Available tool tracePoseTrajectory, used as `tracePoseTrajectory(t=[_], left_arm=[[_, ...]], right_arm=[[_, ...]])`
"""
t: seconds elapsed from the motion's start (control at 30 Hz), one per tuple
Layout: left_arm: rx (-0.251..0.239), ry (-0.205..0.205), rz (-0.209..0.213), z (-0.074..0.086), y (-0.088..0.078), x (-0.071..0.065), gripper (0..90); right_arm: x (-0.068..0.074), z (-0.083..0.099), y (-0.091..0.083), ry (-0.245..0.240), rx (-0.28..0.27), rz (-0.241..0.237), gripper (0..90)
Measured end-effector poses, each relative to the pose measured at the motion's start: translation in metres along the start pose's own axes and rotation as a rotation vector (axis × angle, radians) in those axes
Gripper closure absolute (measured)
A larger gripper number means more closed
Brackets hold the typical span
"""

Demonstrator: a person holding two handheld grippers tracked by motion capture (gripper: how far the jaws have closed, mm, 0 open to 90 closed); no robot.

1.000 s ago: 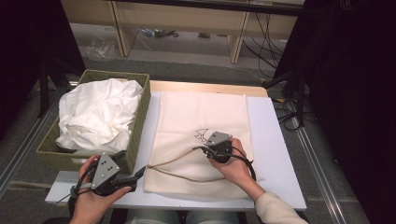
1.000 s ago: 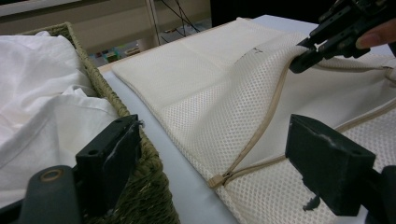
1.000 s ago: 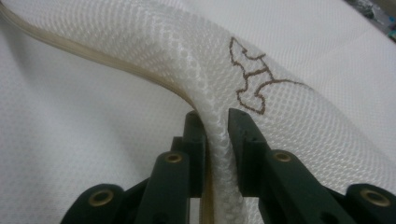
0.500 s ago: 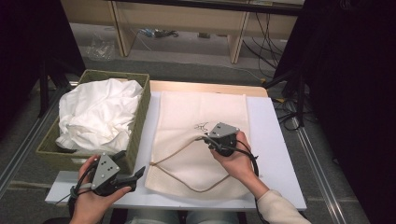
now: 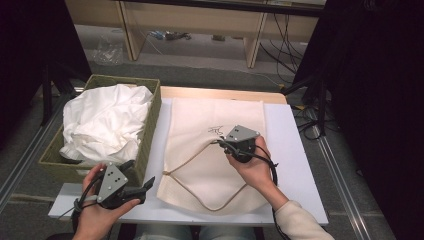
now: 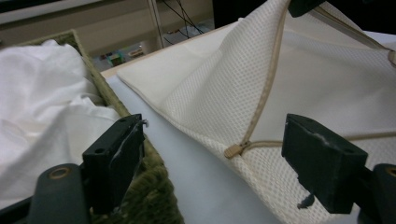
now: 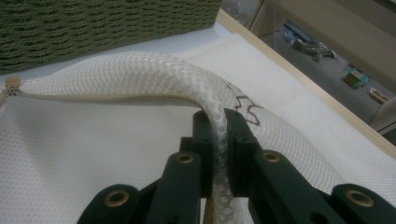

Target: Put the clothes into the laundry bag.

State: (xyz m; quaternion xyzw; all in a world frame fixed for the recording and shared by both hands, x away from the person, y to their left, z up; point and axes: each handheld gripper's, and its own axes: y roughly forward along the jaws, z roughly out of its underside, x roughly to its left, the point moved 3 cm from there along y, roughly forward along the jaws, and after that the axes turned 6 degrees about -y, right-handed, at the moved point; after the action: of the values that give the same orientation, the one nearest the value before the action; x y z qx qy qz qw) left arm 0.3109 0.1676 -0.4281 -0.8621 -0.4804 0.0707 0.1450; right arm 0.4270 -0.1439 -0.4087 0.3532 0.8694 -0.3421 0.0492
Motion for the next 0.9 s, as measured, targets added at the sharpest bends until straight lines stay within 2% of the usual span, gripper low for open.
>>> tracePoseTrajectory(t=[0.03,0.07,0.23,0.27,0.3,0.33,0.37,0.4,0.5,0.6,0.67,0.7,0.73,0.77,0.8,0.87,0.9], left_arm=[[-0.007,-0.006,-0.010,-0.004,-0.001,0.003,18.8],[-0.008,0.000,-0.023,-0.007,-0.001,0.006,17.2],[0.038,0.047,-0.108,-0.023,0.007,0.029,14.1],[0.038,0.047,-0.108,-0.023,0.007,0.029,13.3],[0.057,0.087,-0.167,-0.030,0.015,0.043,12.5],[0.077,0.105,-0.201,-0.034,0.020,0.051,11.7],[0.077,0.105,-0.201,-0.034,0.020,0.051,10.9],[0.083,0.086,-0.243,-0.040,0.030,0.067,10.9],[0.130,0.055,-0.306,-0.048,0.045,0.091,8.3],[0.156,-0.007,-0.355,-0.056,0.058,0.110,4.0],[0.168,-0.030,-0.380,-0.060,0.067,0.120,1.2],[0.168,-0.030,-0.380,-0.060,0.067,0.120,0.9],[0.180,-0.061,-0.384,-0.062,0.075,0.128,0.8],[0.180,-0.061,-0.384,-0.062,0.075,0.128,0.4],[0.211,-0.083,-0.389,-0.062,0.082,0.135,0.0],[0.229,-0.094,-0.395,-0.061,0.085,0.138,0.0],[0.270,-0.115,-0.400,-0.058,0.092,0.145,0.0]], right_arm=[[0.000,-0.001,0.000,-0.001,-0.001,-0.003,85.0],[-0.001,-0.001,-0.001,-0.010,-0.007,0.016,84.9],[-0.002,-0.004,-0.002,-0.004,-0.010,0.005,84.8],[-0.002,-0.004,-0.002,-0.004,-0.010,0.005,84.8],[-0.003,-0.004,-0.002,-0.008,-0.017,0.009,84.7],[-0.003,-0.005,-0.002,-0.010,-0.021,0.016,84.6],[-0.003,-0.004,-0.002,-0.005,-0.016,0.004,84.6],[-0.004,-0.004,-0.002,-0.019,-0.023,0.014,84.6],[-0.002,-0.004,-0.003,0.004,-0.008,0.005,84.3],[-0.002,-0.003,-0.002,-0.001,-0.014,0.013,84.1],[-0.001,-0.003,-0.001,0.013,-0.004,-0.001,84.0],[-0.002,-0.003,-0.001,-0.004,-0.012,0.010,84.0],[-0.003,-0.002,-0.001,-0.007,-0.012,0.010,83.9],[-0.003,-0.002,0.000,-0.007,-0.014,0.011,83.9],[-0.002,-0.002,0.000,-0.005,-0.013,0.010,83.9],[-0.003,-0.002,0.000,-0.007,-0.015,0.013,83.8],[-0.003,-0.002,-0.001,-0.006,-0.013,0.008,83.8]])
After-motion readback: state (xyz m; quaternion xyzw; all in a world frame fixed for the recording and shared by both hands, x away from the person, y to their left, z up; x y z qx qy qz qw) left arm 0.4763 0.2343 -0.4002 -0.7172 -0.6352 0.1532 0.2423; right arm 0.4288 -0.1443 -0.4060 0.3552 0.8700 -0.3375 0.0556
